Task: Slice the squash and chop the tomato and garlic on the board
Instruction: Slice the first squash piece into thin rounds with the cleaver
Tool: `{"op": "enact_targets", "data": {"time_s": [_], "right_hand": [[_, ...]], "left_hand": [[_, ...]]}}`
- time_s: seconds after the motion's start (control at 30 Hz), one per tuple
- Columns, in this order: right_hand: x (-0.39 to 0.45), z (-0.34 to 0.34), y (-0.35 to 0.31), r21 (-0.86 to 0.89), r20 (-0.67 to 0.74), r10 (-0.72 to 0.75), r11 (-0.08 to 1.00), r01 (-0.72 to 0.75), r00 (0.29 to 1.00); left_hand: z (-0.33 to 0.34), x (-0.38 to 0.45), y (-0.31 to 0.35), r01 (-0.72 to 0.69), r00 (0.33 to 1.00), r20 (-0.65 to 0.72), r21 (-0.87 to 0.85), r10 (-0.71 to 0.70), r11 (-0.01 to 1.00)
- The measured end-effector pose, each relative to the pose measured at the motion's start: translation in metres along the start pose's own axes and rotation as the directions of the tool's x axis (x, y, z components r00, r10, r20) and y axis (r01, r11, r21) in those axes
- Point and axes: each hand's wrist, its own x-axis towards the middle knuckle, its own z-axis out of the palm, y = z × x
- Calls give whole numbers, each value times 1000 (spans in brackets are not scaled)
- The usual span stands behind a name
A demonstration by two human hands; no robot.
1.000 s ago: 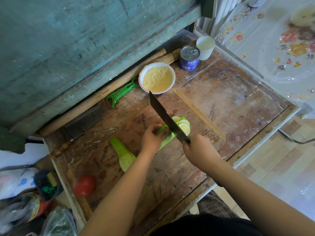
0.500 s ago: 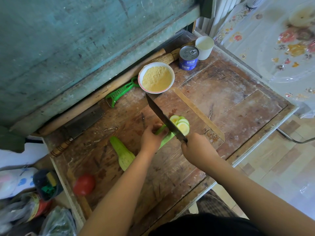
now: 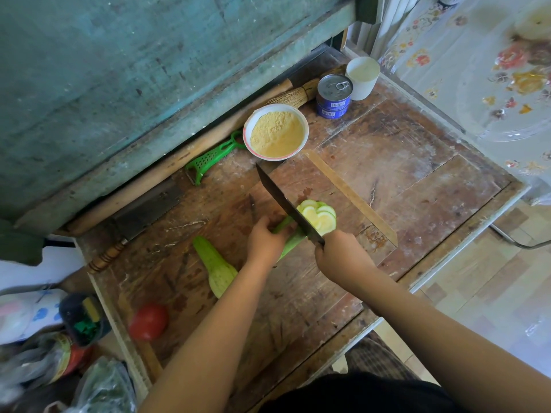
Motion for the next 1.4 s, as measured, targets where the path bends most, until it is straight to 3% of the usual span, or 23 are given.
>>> {"op": "enact_targets", "data": {"time_s": [0.23,0.47,0.9,1.4], "right_hand": [[15,13,0,15,15,62,998,-63,998],[9,9,7,40,-19,17,999,-17,1000],[-24,-11,5,-29,-83,-91,996,89,992],[-21,-4,5,-26,-70,-57,998,55,996]], "left_hand": [[-1,-4,2,-9,1000,5,9,9,1000],[-2,-7,4,-11,999,35,55,9,998],[0,-4,-4,-25,1000,5,-46,25,999],[1,-5,-3,-13,1000,-14,-33,12,999]]}}
